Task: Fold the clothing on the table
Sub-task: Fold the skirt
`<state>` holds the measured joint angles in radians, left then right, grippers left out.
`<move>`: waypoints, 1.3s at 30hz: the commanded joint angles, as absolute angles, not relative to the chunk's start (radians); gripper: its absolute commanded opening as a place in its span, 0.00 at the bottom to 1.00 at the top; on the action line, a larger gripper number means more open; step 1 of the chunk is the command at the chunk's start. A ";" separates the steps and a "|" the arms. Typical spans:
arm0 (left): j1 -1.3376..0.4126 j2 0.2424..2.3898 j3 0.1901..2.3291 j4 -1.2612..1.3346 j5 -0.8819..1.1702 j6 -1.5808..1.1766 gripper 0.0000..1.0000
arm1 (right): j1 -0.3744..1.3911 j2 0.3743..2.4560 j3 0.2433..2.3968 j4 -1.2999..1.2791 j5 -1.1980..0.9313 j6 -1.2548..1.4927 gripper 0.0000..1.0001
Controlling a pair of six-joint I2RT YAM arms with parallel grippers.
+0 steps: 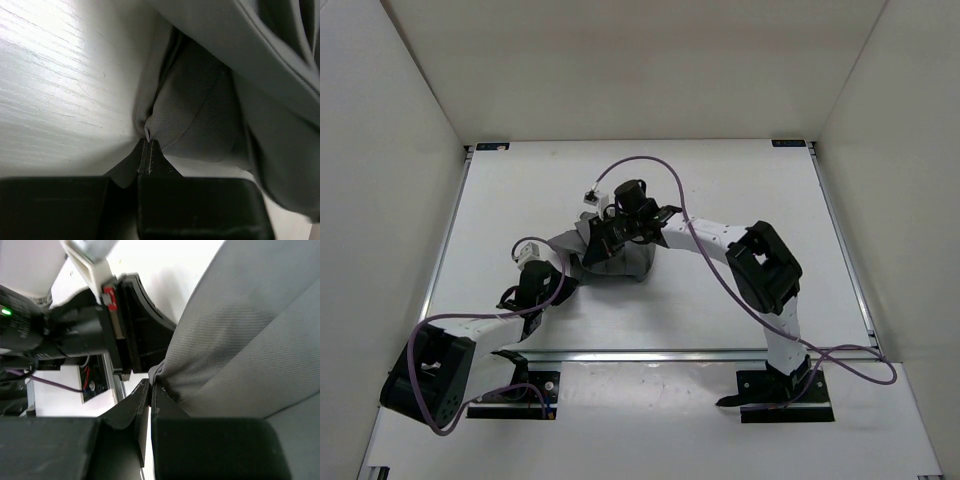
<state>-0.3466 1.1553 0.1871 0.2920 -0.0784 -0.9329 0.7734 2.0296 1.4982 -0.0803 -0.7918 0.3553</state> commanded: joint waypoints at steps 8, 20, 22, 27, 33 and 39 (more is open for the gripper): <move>-0.339 1.128 0.156 0.282 -0.058 -0.902 0.00 | 0.796 2.164 1.601 -0.074 -0.885 0.354 0.00; -0.293 1.060 0.094 0.350 0.054 -0.807 0.00 | 0.787 2.315 1.781 -0.192 -0.939 0.290 0.00; -0.301 1.075 0.103 0.350 0.066 -0.802 0.00 | 0.784 2.332 1.808 -0.219 -0.957 0.272 0.00; -0.305 1.111 0.140 0.336 0.100 -0.793 0.21 | 0.784 2.376 1.934 -0.389 -1.006 0.167 0.25; -0.288 0.976 0.195 0.273 0.100 -0.782 0.50 | 0.799 2.152 1.780 -0.270 -0.894 0.097 0.60; -0.216 0.711 0.317 0.023 0.054 -0.740 0.69 | 0.700 1.801 1.424 0.130 -0.809 0.287 0.77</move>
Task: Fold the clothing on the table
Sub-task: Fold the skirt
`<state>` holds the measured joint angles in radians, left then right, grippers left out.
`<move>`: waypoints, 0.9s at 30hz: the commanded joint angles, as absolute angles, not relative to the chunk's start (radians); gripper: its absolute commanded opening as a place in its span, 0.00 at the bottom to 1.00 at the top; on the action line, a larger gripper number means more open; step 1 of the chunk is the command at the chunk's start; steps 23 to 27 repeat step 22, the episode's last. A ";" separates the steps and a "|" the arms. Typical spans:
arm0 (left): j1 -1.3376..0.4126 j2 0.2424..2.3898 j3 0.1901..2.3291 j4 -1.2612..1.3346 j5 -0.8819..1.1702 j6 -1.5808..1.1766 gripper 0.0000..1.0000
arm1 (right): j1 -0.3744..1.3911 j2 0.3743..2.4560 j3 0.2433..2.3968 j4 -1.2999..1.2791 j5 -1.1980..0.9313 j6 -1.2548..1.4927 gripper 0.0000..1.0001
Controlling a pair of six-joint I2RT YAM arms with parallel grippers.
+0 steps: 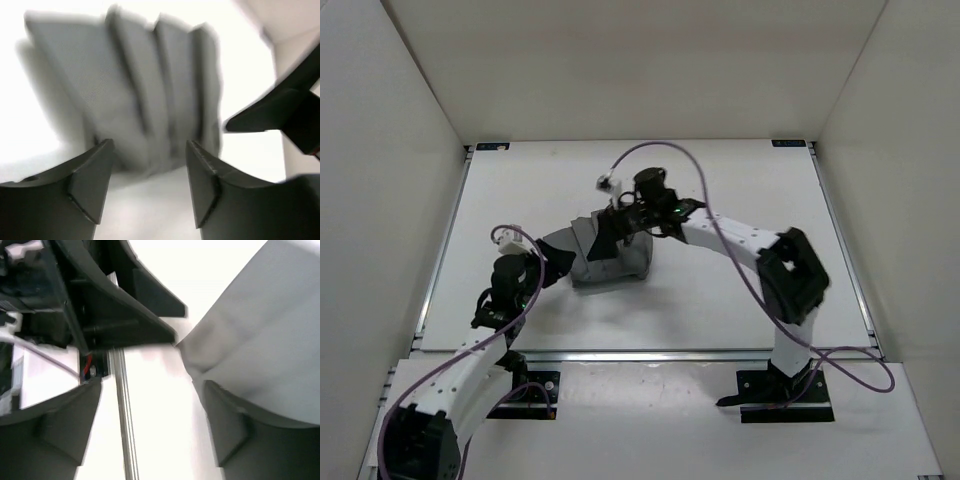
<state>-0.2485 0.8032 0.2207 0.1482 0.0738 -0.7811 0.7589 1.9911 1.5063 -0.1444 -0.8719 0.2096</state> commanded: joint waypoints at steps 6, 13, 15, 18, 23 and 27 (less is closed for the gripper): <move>-0.224 0.699 0.410 -0.100 0.210 -0.594 0.99 | 0.643 1.379 0.981 0.314 -0.500 0.247 0.99; -0.236 0.862 0.601 -0.305 0.394 -0.448 0.99 | 0.427 1.118 0.773 0.273 -0.543 0.246 1.00; -0.273 0.900 0.655 -0.374 0.358 -0.414 0.99 | 0.373 1.062 0.746 0.273 -0.552 0.258 0.99; -0.298 0.910 0.684 -0.419 0.305 -0.387 0.99 | 0.304 1.029 0.712 0.301 -0.613 0.281 1.00; -0.278 0.926 0.683 -0.449 0.324 -0.371 0.98 | 0.295 1.006 0.698 0.288 -0.595 0.262 0.99; -0.278 0.926 0.683 -0.449 0.324 -0.371 0.98 | 0.295 1.006 0.698 0.288 -0.595 0.262 0.99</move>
